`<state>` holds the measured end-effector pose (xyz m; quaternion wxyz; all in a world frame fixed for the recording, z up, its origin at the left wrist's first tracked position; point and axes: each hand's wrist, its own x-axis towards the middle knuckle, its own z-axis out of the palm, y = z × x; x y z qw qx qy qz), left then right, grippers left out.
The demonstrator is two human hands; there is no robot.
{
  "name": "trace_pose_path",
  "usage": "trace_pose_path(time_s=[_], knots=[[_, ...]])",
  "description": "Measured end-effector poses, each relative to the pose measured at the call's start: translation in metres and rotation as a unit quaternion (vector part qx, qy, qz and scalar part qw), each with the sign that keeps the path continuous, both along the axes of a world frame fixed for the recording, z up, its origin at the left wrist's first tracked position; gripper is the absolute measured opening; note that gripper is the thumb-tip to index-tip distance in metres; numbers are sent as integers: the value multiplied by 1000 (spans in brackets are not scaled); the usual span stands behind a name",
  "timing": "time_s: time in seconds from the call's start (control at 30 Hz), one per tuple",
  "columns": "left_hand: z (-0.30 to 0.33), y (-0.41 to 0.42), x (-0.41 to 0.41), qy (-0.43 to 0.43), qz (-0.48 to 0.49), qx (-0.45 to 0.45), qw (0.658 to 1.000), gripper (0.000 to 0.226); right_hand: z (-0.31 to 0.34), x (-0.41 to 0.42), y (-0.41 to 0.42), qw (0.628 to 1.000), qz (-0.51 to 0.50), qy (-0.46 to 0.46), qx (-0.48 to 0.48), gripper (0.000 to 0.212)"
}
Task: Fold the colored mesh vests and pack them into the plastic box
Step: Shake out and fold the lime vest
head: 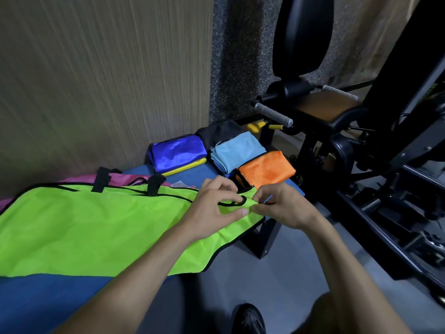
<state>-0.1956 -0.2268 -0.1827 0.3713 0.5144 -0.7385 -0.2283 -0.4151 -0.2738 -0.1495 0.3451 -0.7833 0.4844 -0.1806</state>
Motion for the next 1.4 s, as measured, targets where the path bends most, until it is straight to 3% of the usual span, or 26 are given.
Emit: trace_pose_path(time_s=[0.17,0.27,0.37,0.47,0.6,0.87,1.13,1.3,1.4], knots=[[19,-4,-5,-1,-33,28,999,23,10,-5,9,990,65,-96,77,10],[35,-5,1,12,-44,-5,999,24,7,-17,3,988,-34,-132,72,9],[44,-4,7,37,-68,2,997,28,-8,-27,-9,987,-132,-82,32,10],[46,-3,8,51,-90,5,995,30,-19,-26,-15,993,-101,-7,64,11],[47,-2,11,84,-114,35,989,25,-20,-20,-20,994,-89,-20,62,8],[51,-2,6,70,-127,68,987,26,-24,-1,-18,997,-66,23,24,25],[44,-13,-3,19,-127,87,988,15,-10,5,-4,990,-79,-119,14,41],[36,-33,-17,-43,-80,10,996,16,-5,0,-2,987,-67,-143,18,12],[33,-43,-22,-61,-75,4,995,12,-4,-2,-2,982,-83,-166,35,15]])
